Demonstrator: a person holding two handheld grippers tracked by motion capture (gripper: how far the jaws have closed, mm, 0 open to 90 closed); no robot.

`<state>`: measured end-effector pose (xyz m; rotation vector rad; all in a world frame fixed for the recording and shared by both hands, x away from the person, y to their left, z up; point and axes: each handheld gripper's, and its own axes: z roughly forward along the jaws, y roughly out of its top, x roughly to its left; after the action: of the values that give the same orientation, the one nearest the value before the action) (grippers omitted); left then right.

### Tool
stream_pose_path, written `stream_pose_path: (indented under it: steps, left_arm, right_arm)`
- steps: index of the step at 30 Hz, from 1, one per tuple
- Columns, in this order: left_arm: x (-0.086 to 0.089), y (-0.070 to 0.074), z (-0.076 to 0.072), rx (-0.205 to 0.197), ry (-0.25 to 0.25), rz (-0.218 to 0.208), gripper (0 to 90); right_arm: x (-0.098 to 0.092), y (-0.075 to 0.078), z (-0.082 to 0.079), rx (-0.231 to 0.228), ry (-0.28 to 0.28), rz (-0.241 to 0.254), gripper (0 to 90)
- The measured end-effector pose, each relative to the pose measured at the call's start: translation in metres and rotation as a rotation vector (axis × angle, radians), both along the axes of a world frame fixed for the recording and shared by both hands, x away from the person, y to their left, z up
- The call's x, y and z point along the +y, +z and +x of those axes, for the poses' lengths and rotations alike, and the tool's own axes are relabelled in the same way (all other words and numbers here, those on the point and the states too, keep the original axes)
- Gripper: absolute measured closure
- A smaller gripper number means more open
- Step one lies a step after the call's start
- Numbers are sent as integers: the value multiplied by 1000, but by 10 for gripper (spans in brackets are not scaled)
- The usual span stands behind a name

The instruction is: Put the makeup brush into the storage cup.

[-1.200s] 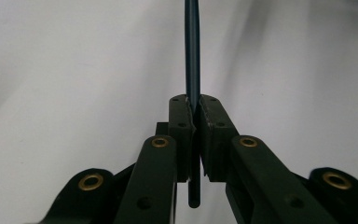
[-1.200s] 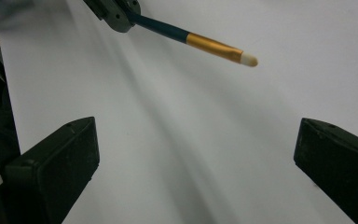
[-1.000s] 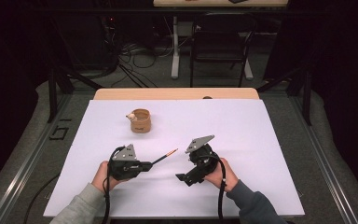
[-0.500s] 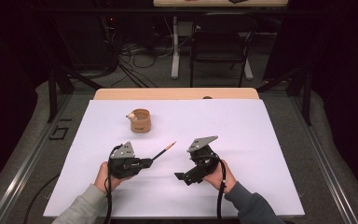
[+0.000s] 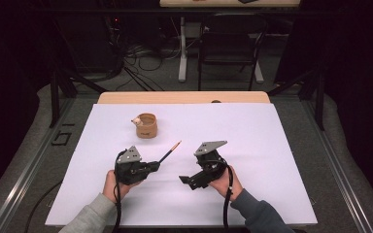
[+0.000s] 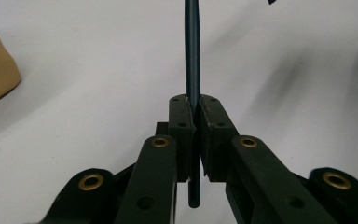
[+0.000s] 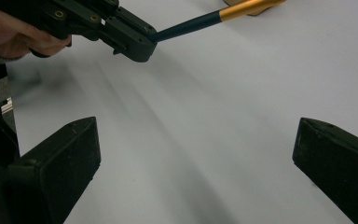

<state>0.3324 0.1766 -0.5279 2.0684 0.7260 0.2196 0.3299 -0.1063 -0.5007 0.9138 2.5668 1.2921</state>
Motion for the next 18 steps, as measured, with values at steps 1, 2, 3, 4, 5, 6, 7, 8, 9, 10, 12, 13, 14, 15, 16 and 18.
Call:
stream_pose_path:
  steps: [1,2,3,4,5,6,7,8,9,10,12,13,14,15,16,18]
  left_arm:
    - [-2,0,0,1,19,3,845]
    - [-3,-1,0,2,27,6,845]
    - [-3,-1,1,5,35,8,845]
    - [-3,-1,1,9,46,10,846]
    - [-3,-1,1,8,55,12,845]
    - [-3,-1,1,8,55,12,845]
    - [-4,-1,1,10,75,13,845]
    - [-4,-1,0,11,85,16,845]
    - [-5,-2,0,11,92,19,845]
    - [-5,-2,0,11,92,19,846]
    - [-7,-3,0,20,110,26,845]
    - [-8,-3,0,21,111,28,845]
    - [-8,-3,0,21,111,28,845]
    - [-11,-4,-1,25,116,27,845]
    - [-11,-4,-1,25,116,27,845]
    - [-13,-4,-1,24,113,31,845]
  right_arm:
    - [0,0,0,3,1,8,6]
    - [1,0,1,-2,-6,16,6]
    - [1,1,1,0,-9,13,8]
    - [0,1,2,3,-13,18,8]
    - [0,1,3,4,-17,25,9]
    - [0,1,4,4,-28,33,13]
    - [0,0,5,-1,-37,47,15]
    - [-1,1,6,7,-41,44,19]
    - [-1,1,7,7,-45,52,24]
    - [-1,1,8,11,-50,56,34]
    - [-1,1,9,9,-59,68,77]
    - [0,1,11,8,-65,82,91]
    - [0,1,12,16,-72,81,114]
    - [0,1,14,19,-78,87,146]
    - [0,1,14,19,-78,87,146]
    - [3,0,19,26,-92,105,209]
